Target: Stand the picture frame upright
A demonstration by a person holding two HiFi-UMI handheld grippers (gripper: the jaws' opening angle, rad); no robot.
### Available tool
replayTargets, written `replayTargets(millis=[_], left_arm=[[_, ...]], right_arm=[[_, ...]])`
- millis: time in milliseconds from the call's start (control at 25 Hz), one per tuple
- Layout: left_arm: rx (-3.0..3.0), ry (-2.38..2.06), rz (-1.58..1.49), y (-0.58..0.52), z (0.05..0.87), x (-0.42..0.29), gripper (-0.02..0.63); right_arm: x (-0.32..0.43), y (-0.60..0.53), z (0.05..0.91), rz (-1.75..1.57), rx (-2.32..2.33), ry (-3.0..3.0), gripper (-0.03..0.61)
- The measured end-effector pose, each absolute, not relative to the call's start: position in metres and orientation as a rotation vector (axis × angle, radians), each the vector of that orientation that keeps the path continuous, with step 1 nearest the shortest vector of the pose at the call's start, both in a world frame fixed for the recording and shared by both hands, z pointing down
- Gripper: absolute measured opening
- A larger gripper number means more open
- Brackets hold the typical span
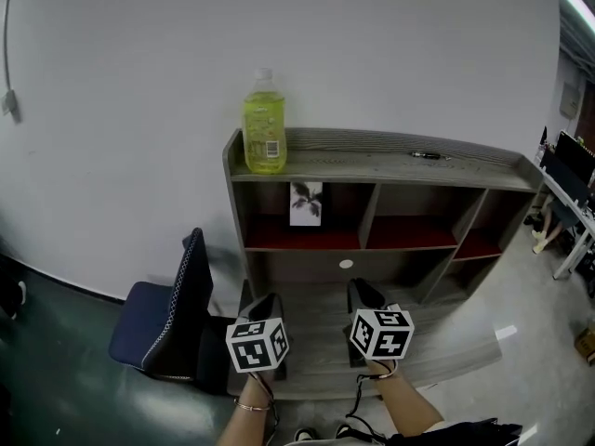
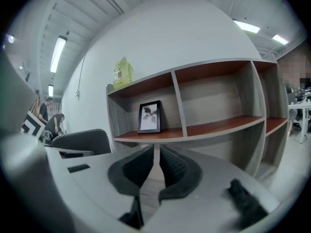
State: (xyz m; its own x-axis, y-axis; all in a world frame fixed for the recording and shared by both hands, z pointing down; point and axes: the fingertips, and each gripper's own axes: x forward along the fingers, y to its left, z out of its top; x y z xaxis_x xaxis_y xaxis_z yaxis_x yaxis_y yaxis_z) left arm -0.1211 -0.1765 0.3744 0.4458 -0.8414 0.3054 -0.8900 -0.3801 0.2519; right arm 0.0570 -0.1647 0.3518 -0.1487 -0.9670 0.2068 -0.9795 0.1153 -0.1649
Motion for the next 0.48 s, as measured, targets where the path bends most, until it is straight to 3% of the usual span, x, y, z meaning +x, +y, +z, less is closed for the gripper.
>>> replayTargets(millis=[480], left_arm=[[2.261, -1.515, 0.190, -0.148, 0.392, -0.110, 0.011]], right_arm=[[0.059, -0.151, 0.356, 0.385, 1.921, -2.345, 0.035]])
